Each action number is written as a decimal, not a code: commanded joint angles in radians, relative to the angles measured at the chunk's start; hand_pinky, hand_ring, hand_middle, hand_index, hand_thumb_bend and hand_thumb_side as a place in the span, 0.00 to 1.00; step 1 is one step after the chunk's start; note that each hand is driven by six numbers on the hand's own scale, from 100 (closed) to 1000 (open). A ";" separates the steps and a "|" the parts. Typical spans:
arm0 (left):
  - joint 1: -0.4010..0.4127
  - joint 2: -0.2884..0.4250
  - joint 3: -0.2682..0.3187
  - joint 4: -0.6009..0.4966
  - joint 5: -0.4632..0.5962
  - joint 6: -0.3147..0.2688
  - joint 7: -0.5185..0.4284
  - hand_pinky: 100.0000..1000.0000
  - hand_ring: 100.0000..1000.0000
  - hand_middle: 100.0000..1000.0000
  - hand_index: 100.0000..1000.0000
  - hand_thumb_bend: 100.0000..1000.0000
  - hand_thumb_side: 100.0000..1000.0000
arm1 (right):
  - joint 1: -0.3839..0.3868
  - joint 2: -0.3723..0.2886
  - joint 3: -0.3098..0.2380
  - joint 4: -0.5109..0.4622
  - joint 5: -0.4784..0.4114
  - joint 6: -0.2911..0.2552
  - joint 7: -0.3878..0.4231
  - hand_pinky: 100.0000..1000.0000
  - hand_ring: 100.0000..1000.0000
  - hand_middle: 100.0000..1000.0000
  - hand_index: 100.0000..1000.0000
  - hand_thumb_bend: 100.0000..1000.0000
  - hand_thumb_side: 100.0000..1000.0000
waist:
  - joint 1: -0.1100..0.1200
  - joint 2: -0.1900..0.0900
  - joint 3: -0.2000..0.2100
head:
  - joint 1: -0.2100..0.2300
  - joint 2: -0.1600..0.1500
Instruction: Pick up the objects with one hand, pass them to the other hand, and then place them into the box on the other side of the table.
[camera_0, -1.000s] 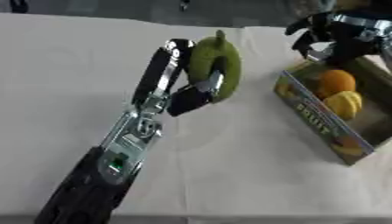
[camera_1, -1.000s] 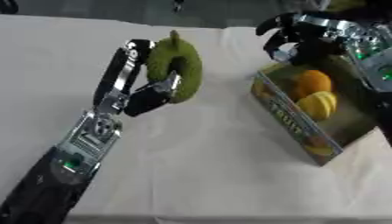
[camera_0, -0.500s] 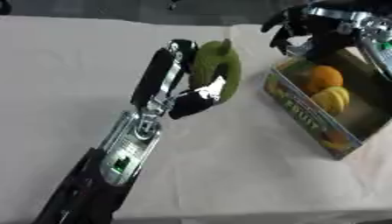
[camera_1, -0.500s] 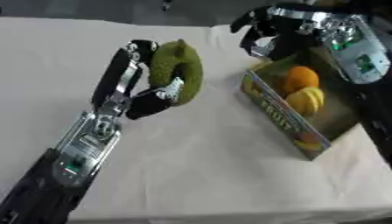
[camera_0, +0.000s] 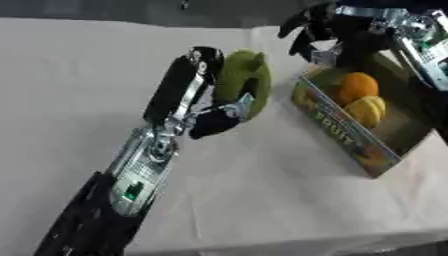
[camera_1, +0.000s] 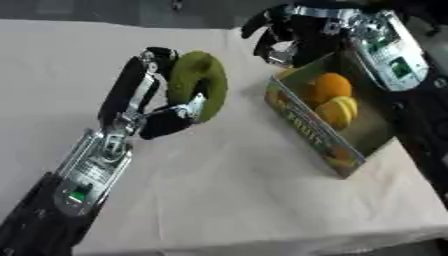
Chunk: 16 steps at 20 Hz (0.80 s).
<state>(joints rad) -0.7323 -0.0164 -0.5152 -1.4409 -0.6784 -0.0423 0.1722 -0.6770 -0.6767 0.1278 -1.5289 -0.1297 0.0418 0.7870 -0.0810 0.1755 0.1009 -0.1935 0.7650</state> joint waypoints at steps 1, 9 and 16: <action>-0.029 -0.019 0.000 -0.004 -0.027 -0.007 0.003 0.41 0.41 0.32 0.25 0.00 0.33 | -0.012 -0.030 -0.005 -0.031 -0.020 0.015 0.021 0.83 0.69 0.82 0.84 0.00 0.05 | -0.012 -0.002 -0.001 | 0.009 0.005; -0.040 -0.036 0.009 0.041 -0.093 -0.011 0.005 0.42 0.41 0.32 0.25 0.00 0.32 | -0.011 -0.007 -0.008 -0.008 -0.025 0.052 0.063 0.84 0.71 0.83 0.87 0.00 0.04 | -0.018 -0.005 0.001 | 0.020 0.005; -0.035 -0.044 0.004 0.044 -0.094 -0.023 0.018 0.42 0.41 0.33 0.25 0.00 0.31 | -0.026 0.008 -0.010 0.029 -0.011 0.046 0.091 0.85 0.72 0.84 0.87 0.00 0.03 | -0.013 0.000 0.007 | 0.050 0.005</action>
<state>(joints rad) -0.7503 -0.0447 -0.5147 -1.3759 -0.7740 -0.0612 0.1862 -0.6826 -0.6538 0.1297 -1.5000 -0.1444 0.0896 0.8712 -0.0873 0.1766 0.1088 -0.1510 0.7650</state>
